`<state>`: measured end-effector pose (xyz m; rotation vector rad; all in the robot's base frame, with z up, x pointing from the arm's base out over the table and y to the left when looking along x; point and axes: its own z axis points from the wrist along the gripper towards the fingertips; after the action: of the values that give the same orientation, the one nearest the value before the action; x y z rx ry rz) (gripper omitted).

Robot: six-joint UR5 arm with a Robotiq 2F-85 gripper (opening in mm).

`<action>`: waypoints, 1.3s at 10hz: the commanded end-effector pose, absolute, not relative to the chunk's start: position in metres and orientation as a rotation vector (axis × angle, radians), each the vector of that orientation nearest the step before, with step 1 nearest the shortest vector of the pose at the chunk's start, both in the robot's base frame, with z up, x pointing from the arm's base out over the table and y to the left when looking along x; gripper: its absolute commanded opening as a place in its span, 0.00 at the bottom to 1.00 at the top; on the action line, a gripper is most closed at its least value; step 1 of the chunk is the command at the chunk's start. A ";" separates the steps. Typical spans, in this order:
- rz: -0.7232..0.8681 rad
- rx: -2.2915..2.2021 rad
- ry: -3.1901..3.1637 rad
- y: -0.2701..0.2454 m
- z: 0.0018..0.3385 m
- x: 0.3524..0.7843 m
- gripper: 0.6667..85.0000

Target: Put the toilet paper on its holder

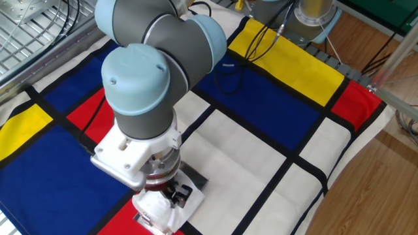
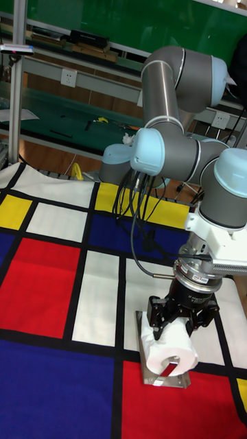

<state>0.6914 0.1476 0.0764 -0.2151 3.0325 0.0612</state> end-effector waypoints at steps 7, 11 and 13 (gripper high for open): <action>0.159 -0.268 2.994 0.160 0.079 0.703 0.71; 0.171 -0.296 2.982 0.161 0.079 0.706 0.91; 0.179 -0.308 2.976 0.163 0.079 0.708 0.99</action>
<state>0.7052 0.1597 0.0774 -0.3005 2.9854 0.1504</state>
